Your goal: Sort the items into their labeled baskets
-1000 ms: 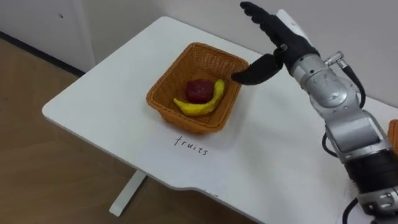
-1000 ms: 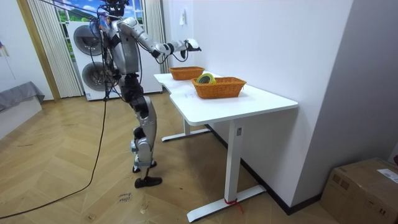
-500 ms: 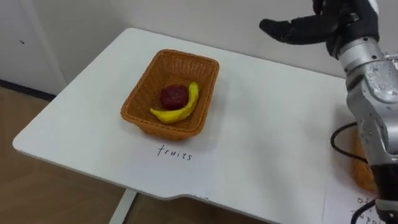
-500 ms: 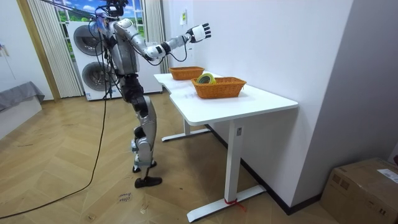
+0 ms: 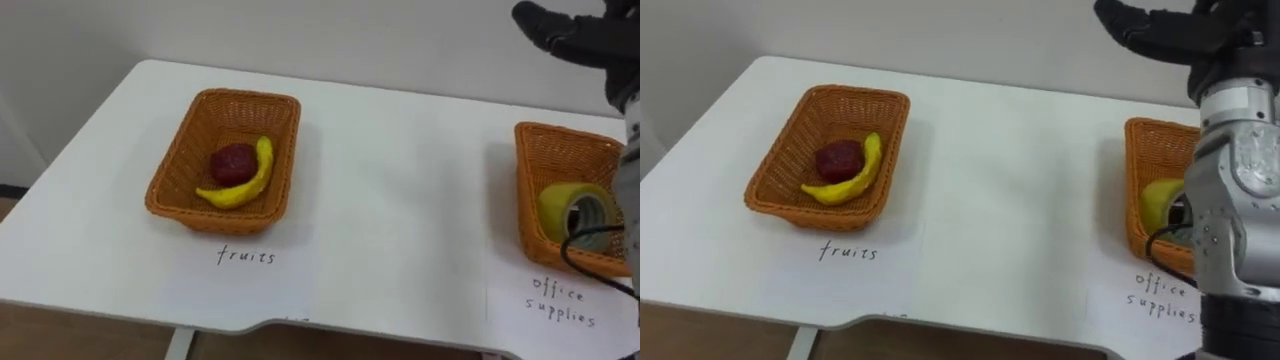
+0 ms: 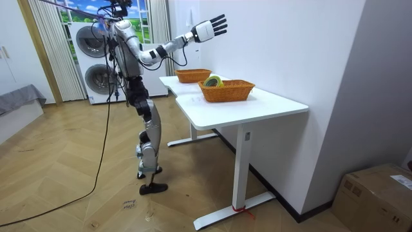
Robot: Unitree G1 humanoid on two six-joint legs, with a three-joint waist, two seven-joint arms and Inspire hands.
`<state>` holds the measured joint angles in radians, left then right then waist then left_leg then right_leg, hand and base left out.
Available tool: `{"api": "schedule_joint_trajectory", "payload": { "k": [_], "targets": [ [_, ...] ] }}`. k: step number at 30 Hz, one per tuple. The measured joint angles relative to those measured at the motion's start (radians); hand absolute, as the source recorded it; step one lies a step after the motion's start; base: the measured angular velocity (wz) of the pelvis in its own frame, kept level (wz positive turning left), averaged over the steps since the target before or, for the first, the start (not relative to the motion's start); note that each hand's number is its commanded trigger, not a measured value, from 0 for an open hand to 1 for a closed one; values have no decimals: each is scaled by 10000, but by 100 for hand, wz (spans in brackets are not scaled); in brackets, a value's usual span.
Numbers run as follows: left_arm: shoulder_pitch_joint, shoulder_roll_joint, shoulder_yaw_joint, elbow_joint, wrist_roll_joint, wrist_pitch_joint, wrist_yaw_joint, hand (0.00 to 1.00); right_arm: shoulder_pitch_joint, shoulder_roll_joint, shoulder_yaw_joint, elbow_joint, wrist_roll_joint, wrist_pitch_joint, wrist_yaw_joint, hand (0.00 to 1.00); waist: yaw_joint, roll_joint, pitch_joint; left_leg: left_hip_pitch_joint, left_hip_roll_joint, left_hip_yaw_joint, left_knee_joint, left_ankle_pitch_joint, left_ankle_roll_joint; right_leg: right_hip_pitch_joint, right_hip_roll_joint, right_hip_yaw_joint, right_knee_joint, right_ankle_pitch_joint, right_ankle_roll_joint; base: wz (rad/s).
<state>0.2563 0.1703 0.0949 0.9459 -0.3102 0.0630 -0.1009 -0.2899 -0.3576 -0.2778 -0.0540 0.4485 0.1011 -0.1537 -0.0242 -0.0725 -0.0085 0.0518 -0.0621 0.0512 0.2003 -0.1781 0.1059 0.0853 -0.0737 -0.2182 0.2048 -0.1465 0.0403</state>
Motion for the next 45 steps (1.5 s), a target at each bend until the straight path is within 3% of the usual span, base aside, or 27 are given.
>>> {"api": "schedule_joint_trajectory", "payload": {
  "k": [7, 15, 19, 22, 31, 37, 40, 45],
  "targets": [
    [235, -81, 123, 156, -69, -124, 116, 0, 24, -3, -1029, -451, 740, -365, -444, 0, -552, 42, 8, 66, 108, 300, -35, -81, -54, -81, 135, 556, -35, 27, -38, -14],
    [405, -351, 218, 154, -119, -239, 526, 0, 1340, -7, -2198, -935, 1237, -395, -1752, 0, -924, 2, -44, 126, 250, 662, -152, -115, -145, -312, 297, 922, -11, 77, -105, -16],
    [465, -369, 260, 154, -118, -258, 757, 0, 1829, -5, -2654, -899, 2151, -526, -2685, 0, -959, -57, -6, 124, 327, 879, -188, -149, -193, -340, 384, 1129, -16, 112, -159, -20],
    [448, -371, 270, 140, -120, -275, 916, 0, 2221, 2, -2945, -426, 2467, -827, -3308, 0, -1103, -139, 30, 148, 352, 886, -200, -167, -223, -318, 409, 1126, -25, 116, -167, 0],
    [420, -354, 308, -64, -37, -325, 1071, 0, 3506, 47, -3729, 1208, 2645, -1183, -5423, 0, -1341, -19, 32, 95, 357, 905, -223, -185, -251, -467, 412, 1121, -14, 95, -193, 0],
    [398, -312, 500, -303, -110, -327, 1364, 0, 4324, 133, -4045, 2489, 3977, -1593, -6423, 0, -1397, -11, 30, 118, 349, 1033, -320, -180, -250, -498, 441, 1358, -132, 32, -216, -7],
    [372, -277, 525, -320, -103, -329, 1400, 0, 4420, 287, -4188, 3618, 4349, -1767, -6752, 0, -1463, 18, 14, 120, 359, 1101, -324, -175, -252, -499, 458, 1365, -168, 33, -216, -3],
    [305, -286, 572, -682, -106, -335, 1600, 0, 4917, 869, -4265, 5328, 5522, -2204, -6933, 0, -1649, 72, 6, 126, 369, 1097, -369, -200, -270, -498, 472, 1369, -171, -6, -217, 0]
  ]
}}
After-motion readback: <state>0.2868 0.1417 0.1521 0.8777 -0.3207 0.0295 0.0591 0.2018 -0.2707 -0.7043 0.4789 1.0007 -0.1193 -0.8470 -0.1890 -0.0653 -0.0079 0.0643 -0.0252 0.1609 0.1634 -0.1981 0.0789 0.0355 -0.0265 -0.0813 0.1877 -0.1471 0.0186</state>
